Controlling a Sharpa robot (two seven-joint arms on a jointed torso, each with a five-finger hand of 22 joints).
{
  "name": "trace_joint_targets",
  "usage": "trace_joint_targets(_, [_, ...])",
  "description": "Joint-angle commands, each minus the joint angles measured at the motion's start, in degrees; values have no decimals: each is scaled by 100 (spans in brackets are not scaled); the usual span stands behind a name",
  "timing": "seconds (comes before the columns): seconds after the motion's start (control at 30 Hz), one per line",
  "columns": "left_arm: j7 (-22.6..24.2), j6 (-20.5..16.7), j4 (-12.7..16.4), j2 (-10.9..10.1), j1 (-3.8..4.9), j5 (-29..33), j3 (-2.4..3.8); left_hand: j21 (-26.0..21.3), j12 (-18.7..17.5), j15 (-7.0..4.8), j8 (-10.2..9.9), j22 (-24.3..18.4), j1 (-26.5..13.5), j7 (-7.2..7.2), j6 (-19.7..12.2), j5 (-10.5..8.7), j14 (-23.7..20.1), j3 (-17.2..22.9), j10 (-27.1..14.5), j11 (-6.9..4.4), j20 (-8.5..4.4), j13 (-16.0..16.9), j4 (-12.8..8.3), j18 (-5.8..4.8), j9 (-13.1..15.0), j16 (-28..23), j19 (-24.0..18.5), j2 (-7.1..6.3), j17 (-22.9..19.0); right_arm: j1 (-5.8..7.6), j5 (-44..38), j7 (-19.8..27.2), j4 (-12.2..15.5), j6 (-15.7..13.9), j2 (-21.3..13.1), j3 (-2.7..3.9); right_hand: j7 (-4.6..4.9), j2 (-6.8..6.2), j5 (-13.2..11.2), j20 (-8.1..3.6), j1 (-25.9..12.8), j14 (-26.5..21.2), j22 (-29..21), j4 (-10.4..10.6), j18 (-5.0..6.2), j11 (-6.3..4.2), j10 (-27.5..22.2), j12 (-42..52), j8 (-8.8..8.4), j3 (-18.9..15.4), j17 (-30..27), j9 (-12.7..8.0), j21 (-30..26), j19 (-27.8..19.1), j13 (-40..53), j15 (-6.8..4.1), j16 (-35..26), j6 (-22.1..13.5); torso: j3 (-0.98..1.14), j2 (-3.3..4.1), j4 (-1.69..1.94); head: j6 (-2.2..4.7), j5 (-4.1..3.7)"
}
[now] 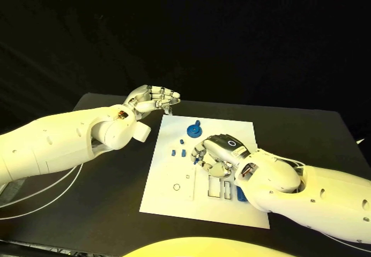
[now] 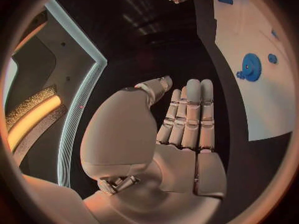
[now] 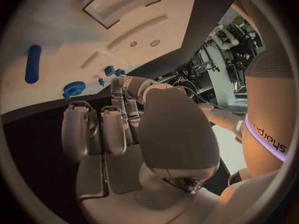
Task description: Assemble the parts on the task board
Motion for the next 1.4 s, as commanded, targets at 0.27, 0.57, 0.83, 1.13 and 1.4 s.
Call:
trace_joint_targets(0.27, [2, 119, 12, 17, 3, 18, 5, -35, -37, 42, -29, -13, -29, 75, -39, 12, -20, -52, -52, -11, 26, -5, 0, 75, -6, -3, 27, 35, 8, -194, -12, 139, -174, 13, 168, -11, 4, 2, 16, -16, -83, 250, 1159, -30, -85, -208, 258, 4, 20, 11, 5, 8, 10, 123, 7, -54, -3, 20, 8, 1, -7, -49, 45])
trace_joint_targets(0.57, [57, 66, 11, 24, 4, 15, 5, -42, -36, 45, -30, -18, -24, 78, -45, 14, -25, -56, -60, -8, 30, -4, -3, 75, -4, -3, 28, 38, 9, -298, 36, 212, -262, 61, 258, -27, 5, 2, 15, -16, -87, 249, 1158, -36, -83, -207, 258, 0, 19, 15, 1, 8, 5, 121, 7, -53, -5, 19, 4, 2, -4, -71, 57])
trace_joint_targets(0.83, [89, 34, 9, 24, 4, 14, 4, -42, -36, 45, -30, -18, -24, 78, -45, 14, -25, -56, -60, -8, 30, -4, -3, 75, -4, -3, 28, 38, 9, -355, 40, 220, -304, 64, 319, -35, 7, 3, 16, -16, -92, 250, 1153, -42, -80, -205, 256, -6, 16, 21, 1, 9, -11, 115, 7, -52, -5, 17, 4, 0, 2, -85, 59])
trace_joint_targets(1.13, [92, 38, 2, 28, 4, 14, 4, -46, -31, 46, -27, -21, -15, 78, -44, 18, -26, -57, -59, -8, 32, -1, -7, 76, -1, -2, 31, 44, 10, -381, 39, 225, -309, 116, 351, -39, 8, 3, 16, -16, -94, 249, 1155, -44, -82, -205, 257, -7, 15, 21, -3, 9, -3, 118, 7, -52, -7, 17, 0, 1, 1, -97, 59])
trace_joint_targets(1.4, [76, 53, 5, 27, 4, 14, 4, -46, -31, 46, -27, -21, -15, 78, -44, 18, -26, -57, -59, -8, 32, -1, -7, 76, -1, -2, 31, 44, 10, -390, 39, 214, -330, 191, 380, -44, 9, 1, 17, -15, -104, 250, 1157, -49, -84, -204, 259, -11, 15, 23, 0, 11, 7, 121, 7, -51, -4, 19, 5, 2, -1, -116, 66])
